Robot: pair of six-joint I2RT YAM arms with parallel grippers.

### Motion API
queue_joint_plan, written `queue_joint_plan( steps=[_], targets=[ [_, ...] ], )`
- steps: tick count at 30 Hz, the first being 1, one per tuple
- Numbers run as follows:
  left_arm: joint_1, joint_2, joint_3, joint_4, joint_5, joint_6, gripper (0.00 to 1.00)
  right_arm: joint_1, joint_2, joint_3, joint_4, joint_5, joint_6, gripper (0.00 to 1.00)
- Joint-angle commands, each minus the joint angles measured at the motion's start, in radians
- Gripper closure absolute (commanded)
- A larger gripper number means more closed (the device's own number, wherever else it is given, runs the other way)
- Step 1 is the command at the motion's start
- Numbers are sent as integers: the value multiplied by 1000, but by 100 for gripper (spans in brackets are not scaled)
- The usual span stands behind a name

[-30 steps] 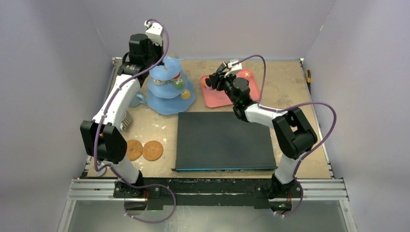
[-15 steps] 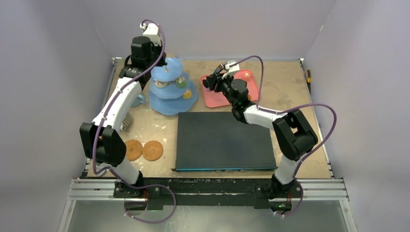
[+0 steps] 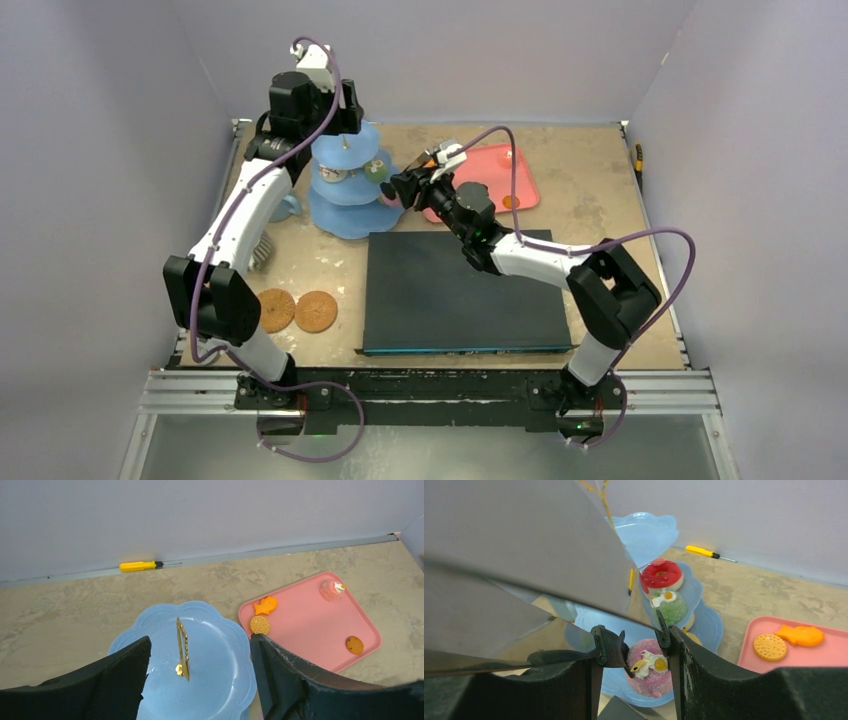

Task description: Serve the afternoon tea

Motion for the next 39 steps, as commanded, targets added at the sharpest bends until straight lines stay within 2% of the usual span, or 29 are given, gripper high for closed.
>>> queue_joint_plan(
  steps=[1, 4, 10, 18, 24, 26, 33, 39],
  targets=[
    [-6, -57, 99, -67, 27, 42, 23, 30, -44, -3, 49, 25, 18, 67],
    [-6, -63, 163, -154, 6, 85, 9, 49, -40, -23, 54, 33, 25, 67],
    [-4, -104, 202, -246, -33, 177, 2, 77, -22, -75, 86, 56, 38, 66],
    [11, -88, 284, -391, -38, 292, 1, 85, 108, -46, 193, 94, 39, 67],
    [184, -35, 345, -435, 52, 233, 1, 87, 225, 21, 244, 128, 30, 67],
    [212, -31, 349, -430, 65, 229, 1, 87, 246, 30, 256, 138, 34, 67],
    [216, -80, 262, -363, 75, 254, 1, 88, 315, 71, 309, 181, 37, 66],
    [216, -80, 253, -365, 76, 260, 1, 87, 386, 136, 318, 184, 36, 65]
  ],
)
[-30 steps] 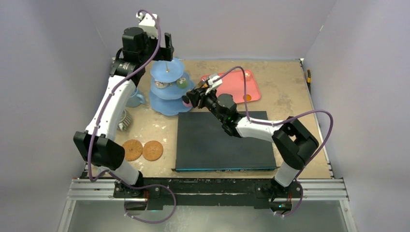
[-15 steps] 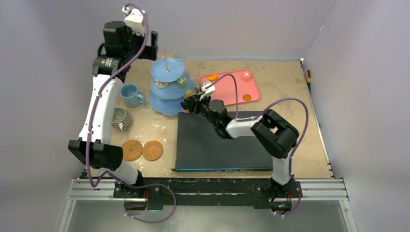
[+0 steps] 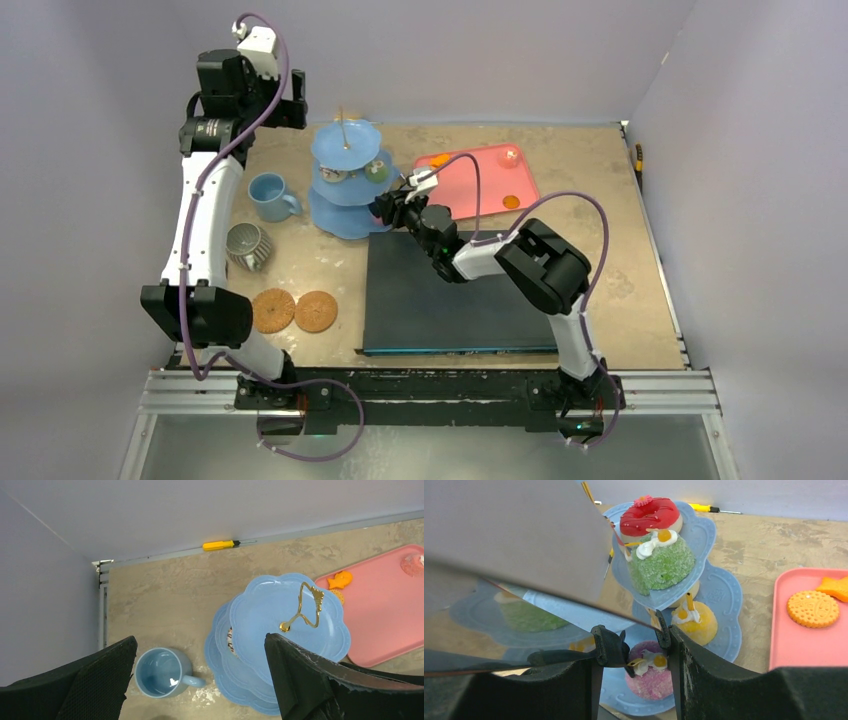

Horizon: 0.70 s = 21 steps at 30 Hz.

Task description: Serve the afternoon tea

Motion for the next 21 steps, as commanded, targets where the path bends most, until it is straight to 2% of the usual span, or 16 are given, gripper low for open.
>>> queue_joint_plan(
  steps=[1, 12, 21],
  targets=[
    [1, -40, -6, 43, 18, 20, 1, 6, 27, 73, 82, 28, -1, 65],
    [1, -47, -26, 55, 36, 17, 1, 8, 107, 130, 111, 55, 10, 51],
    [1, -48, -34, 55, 49, 13, 1, 19, 69, 79, 107, 81, 2, 32]
  ],
)
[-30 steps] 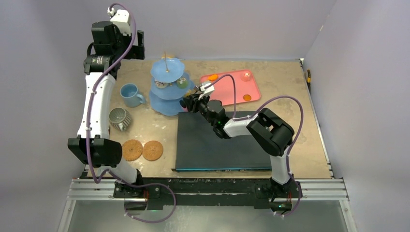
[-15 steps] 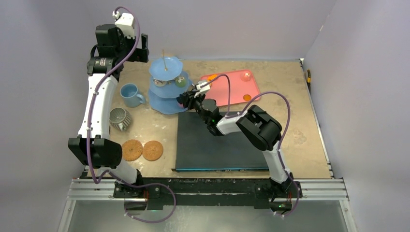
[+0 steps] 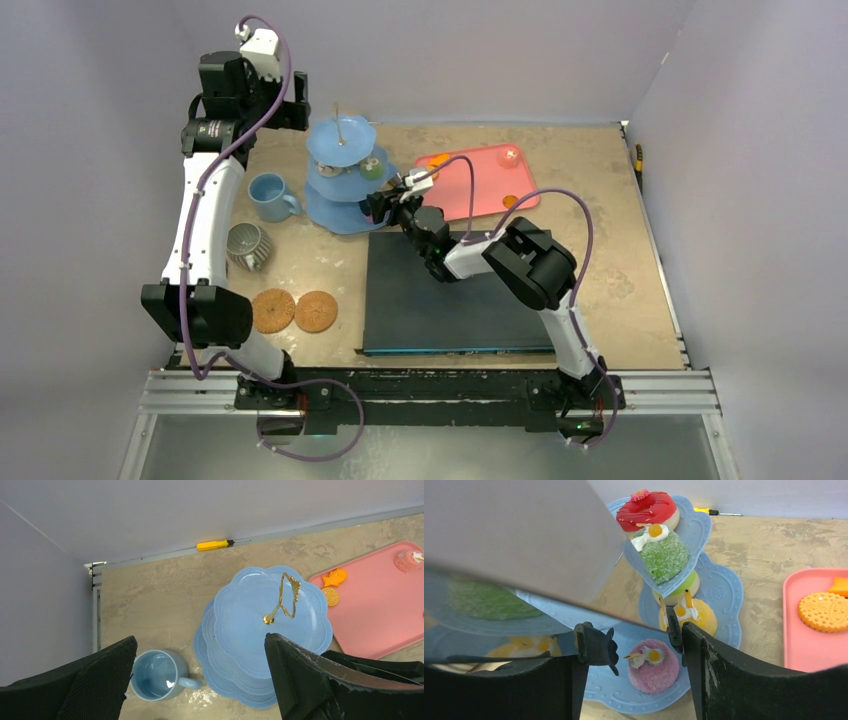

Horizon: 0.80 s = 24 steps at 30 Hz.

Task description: Serve the afternoon tea

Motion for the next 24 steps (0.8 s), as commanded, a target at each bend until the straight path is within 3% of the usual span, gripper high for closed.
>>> queue_joint_plan(
  steps=[1, 14, 18, 24],
  targets=[
    [1, -46, -9, 34, 23, 13, 1, 7, -57, -23, 49, 31, -11, 31],
    [1, -52, -9, 26, 38, 1, 1, -42, -359, -229, -38, 0, -39, 33],
    [1, -58, -7, 29, 28, 1, 1, -138, -365, -205, -86, -35, -33, 34],
    [1, -48, -7, 14, 30, 15, 1, -250, -280, -36, -207, -67, -91, 34]
  ],
)
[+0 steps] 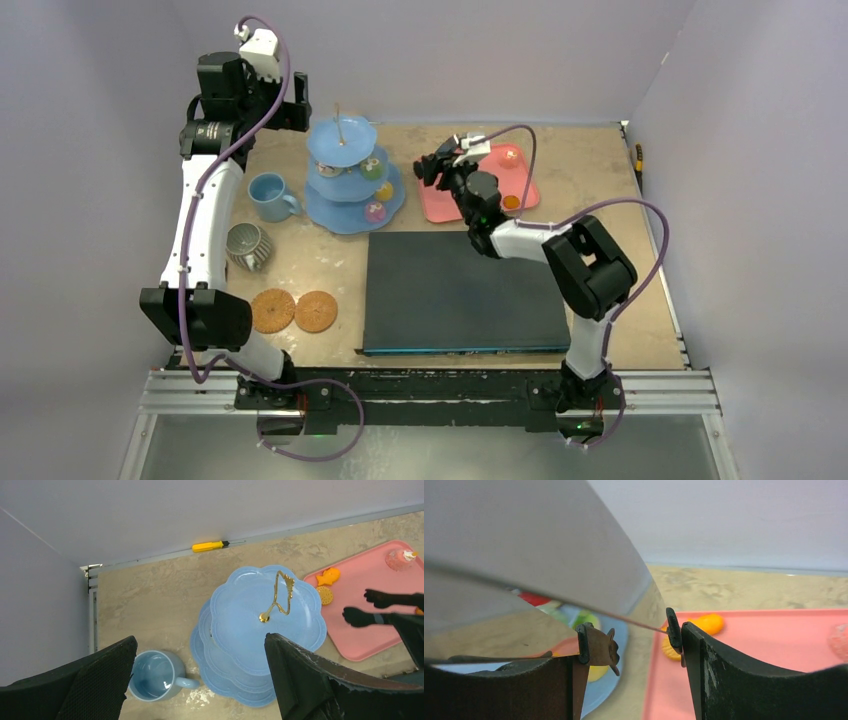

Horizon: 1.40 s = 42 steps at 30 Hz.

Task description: Serve the afternoon tea

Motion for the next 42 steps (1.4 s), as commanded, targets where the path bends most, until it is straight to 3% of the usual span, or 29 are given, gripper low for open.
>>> queue_joint_plan(
  steps=[1, 13, 27, 36, 42],
  targets=[
    [1, -30, 2, 14, 9, 17, 1, -65, 56, 147, -92, -36, -55, 34],
    [1, -8, 5, 17, 20, 19, 1, -154, 299, 439, -230, -39, -99, 34],
    [1, 9, 12, 16, 16, 23, 1, -177, 446, 604, -307, -70, -80, 35],
    [3, 15, 22, 16, 16, 25, 1, -176, 450, 588, -323, -87, -64, 48],
    [4, 9, 24, 16, 18, 24, 1, -176, 362, 493, -277, -63, -73, 59]
  ],
)
